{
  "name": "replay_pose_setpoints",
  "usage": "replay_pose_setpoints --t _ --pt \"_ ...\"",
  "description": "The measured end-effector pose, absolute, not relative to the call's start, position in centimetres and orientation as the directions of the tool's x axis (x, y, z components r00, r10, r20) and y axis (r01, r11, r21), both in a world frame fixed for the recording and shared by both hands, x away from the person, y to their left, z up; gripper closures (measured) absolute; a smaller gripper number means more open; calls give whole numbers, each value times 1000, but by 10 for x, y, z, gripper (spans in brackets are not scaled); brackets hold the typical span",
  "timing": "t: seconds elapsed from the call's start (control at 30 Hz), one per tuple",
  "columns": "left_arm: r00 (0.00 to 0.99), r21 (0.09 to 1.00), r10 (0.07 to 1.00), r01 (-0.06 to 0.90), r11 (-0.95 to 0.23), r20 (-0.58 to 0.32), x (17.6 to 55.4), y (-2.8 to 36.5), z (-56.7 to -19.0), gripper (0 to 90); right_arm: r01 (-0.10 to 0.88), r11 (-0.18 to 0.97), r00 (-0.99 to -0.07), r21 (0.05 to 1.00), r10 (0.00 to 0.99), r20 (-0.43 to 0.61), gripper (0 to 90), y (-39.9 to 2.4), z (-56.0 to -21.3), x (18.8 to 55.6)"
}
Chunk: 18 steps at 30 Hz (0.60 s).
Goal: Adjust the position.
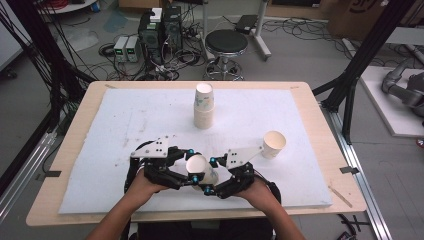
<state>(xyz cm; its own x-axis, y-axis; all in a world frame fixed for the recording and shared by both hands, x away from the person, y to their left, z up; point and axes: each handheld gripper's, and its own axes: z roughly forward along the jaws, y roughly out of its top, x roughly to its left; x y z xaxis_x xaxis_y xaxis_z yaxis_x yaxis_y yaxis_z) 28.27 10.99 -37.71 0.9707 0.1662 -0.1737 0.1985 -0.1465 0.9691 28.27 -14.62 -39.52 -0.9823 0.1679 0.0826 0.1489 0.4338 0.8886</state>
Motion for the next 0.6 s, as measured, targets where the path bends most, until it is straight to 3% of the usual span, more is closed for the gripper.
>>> replay_pose_setpoints --t 0.13,0.27,0.6 --pt "972 969 161 194 -152 -170 283 108 -378 348 135 454 -985 881 159 69 342 -148 -394 282" --pt "966 968 199 198 -155 -166 282 108 -375 157 134 479 -984 867 166 60 344 -149 -393 284" --pt "972 951 194 177 -252 -130 286 116 -364 150 115 557 -987 823 156 33 344 -150 -386 287"
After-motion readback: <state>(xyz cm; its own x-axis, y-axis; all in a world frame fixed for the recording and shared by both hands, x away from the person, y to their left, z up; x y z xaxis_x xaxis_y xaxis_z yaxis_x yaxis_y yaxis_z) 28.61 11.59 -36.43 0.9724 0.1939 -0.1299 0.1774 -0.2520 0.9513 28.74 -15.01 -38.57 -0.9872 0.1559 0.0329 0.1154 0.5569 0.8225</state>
